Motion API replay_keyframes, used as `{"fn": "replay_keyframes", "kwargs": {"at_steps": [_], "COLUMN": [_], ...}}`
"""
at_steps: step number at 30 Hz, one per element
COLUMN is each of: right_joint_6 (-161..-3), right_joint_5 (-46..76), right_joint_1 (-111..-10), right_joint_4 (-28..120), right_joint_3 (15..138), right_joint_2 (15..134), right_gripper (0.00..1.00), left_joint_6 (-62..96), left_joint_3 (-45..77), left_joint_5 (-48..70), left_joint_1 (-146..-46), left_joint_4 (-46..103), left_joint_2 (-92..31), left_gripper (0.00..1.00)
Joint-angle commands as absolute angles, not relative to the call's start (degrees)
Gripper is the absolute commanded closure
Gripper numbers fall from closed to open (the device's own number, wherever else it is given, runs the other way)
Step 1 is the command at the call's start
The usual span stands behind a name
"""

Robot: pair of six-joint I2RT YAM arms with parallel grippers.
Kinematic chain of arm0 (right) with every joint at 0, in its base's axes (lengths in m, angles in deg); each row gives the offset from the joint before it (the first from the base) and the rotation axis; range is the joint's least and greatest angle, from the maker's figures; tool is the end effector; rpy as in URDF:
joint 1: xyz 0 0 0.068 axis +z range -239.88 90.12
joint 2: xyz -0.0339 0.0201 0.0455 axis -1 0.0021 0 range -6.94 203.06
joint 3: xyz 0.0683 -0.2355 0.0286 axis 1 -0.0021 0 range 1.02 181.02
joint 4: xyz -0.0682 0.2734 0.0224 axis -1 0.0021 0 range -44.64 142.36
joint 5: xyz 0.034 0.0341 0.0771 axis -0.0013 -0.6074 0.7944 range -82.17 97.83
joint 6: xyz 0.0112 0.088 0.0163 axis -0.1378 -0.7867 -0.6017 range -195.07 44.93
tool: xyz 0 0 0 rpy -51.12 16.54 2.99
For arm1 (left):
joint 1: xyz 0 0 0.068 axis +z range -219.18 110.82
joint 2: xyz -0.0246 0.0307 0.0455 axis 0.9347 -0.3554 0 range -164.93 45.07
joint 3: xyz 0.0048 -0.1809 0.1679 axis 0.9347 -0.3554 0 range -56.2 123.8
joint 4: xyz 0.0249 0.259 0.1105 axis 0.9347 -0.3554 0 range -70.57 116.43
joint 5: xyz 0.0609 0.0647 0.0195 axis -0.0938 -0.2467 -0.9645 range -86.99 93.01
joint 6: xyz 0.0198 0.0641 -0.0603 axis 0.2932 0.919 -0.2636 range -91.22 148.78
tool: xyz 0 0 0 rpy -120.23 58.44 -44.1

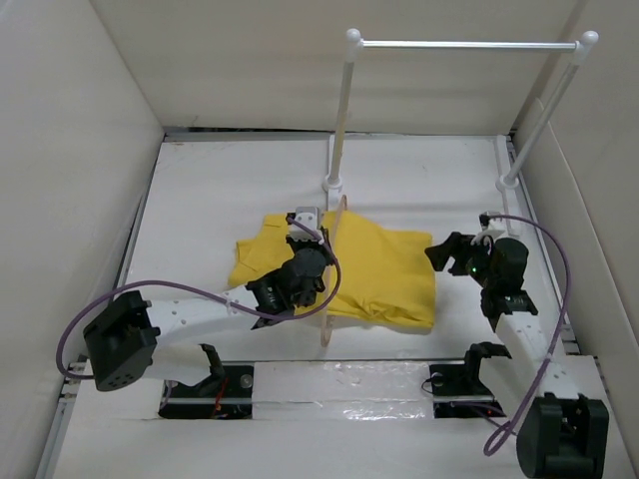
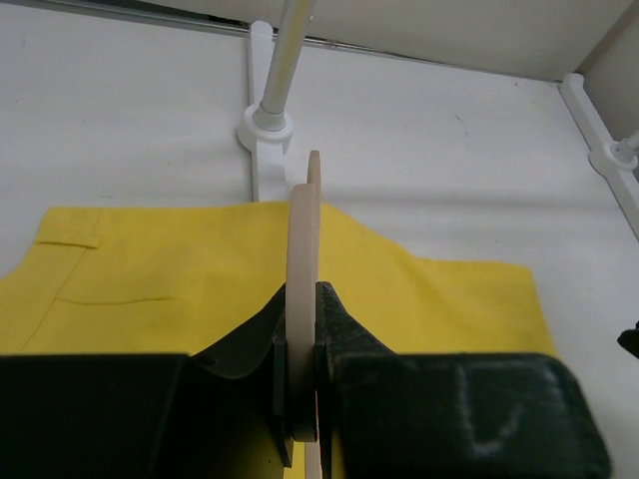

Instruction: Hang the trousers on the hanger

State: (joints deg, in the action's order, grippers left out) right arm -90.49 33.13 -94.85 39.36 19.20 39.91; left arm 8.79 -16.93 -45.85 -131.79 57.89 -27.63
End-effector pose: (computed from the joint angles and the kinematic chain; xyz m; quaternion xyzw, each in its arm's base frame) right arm 0.2589 0.0120 0.1541 0.0243 0.8208 0.2308 0.5220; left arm 0.2070 -0.2676 0.2382 -0.0298 0.7144 -0.1940 0.6716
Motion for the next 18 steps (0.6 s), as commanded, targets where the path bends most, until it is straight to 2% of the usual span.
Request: {"fn": "replay_keyframes", "kwargs": {"at_steps": [1,2,7,9,13,18], "right_joint_6": [-89.7,-91.7,-102.2,-107.8,-112.6,-117.3], "right_joint_5": [30.3,27.5,23.9,21.6,15.9,14.2], "right_joint_1": [-88.8,-84.6,-68.9,-59.4,-47.4,-40.7], "right_joint_4": [41.7,41.7,33.4,28.8,19.5,9.1], "right_joint_3": [26.4,26.7,24.1,22.2,21.5,22.1], "right_joint_2": [31.9,30.4,29.3,32.3,40.2,50.3], "right_gripper": [0.19,0.15,0.13,0.10,0.08,0.08], "left_joint_6": [7.8,7.6,7.9,8.0,8.0,7.8], "left_joint_3": [-13.4,-12.7,-10.1,-8.7,-6.4,-5.7], "left_joint_5": [-45.6,-45.3,-43.9,-43.0,-41.2,-40.3], "left_joint_1": [-131.6,-131.6,-131.6,-131.6,-131.6,-131.6], "left_joint_4": [57.5,57.5,57.6,57.2,56.7,56.5], "left_joint_2": [-23.8,-23.8,-25.3,-26.0,-26.9,-26.6], "left_gripper": [1.00,1.00,1.00,1.00,1.00,1.00]}}
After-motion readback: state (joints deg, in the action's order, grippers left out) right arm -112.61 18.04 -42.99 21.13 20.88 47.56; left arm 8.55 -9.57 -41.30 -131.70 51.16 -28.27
